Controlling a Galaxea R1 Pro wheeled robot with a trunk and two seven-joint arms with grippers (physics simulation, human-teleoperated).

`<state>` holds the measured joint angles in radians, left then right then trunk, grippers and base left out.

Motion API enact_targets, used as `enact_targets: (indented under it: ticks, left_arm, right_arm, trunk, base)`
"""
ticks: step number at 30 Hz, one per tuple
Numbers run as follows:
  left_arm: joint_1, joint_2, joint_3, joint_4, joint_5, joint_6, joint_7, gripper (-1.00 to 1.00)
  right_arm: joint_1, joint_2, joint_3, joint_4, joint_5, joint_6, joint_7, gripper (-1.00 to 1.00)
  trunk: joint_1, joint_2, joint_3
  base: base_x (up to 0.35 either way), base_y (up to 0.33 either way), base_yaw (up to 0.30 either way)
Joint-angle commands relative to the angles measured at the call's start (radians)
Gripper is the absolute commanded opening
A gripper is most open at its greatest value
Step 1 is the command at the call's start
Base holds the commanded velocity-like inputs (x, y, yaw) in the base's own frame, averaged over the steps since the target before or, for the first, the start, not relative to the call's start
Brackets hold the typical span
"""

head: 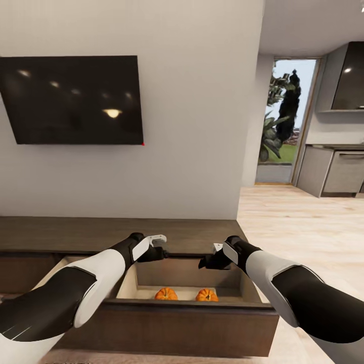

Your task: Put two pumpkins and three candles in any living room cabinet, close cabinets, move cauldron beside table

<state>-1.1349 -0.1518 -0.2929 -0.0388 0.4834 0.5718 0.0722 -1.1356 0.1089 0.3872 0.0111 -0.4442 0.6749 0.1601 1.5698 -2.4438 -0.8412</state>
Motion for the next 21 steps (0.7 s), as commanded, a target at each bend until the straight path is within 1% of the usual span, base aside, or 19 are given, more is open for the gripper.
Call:
enact_targets:
  ticks: [1,16,21]
  left_arm:
    - [0.0,0.0,-0.005,-0.002,0.011,0.005,0.007,1.0]
    - [0.0,0.0,-0.005,-0.001,0.011,0.005,0.008,1.0]
    - [0.0,0.0,-0.005,-0.002,0.011,0.004,0.006,1.0]
  right_arm:
    - [-0.001,0.0,0.009,0.001,-0.004,0.002,0.006,1.0]
    - [-0.001,0.0,0.009,0.001,-0.004,0.002,0.006,1.0]
    - [-0.001,0.0,0.009,0.001,-0.004,0.002,0.006,1.0]
  trunk:
    - [-0.004,0.007,0.001]
    - [-0.062,0.112,0.027]
    - [-0.062,0.112,0.02]
  base:
    - [0.0,0.0,0.116]
    - [0.0,0.0,0.116]
    - [0.0,0.0,0.117]
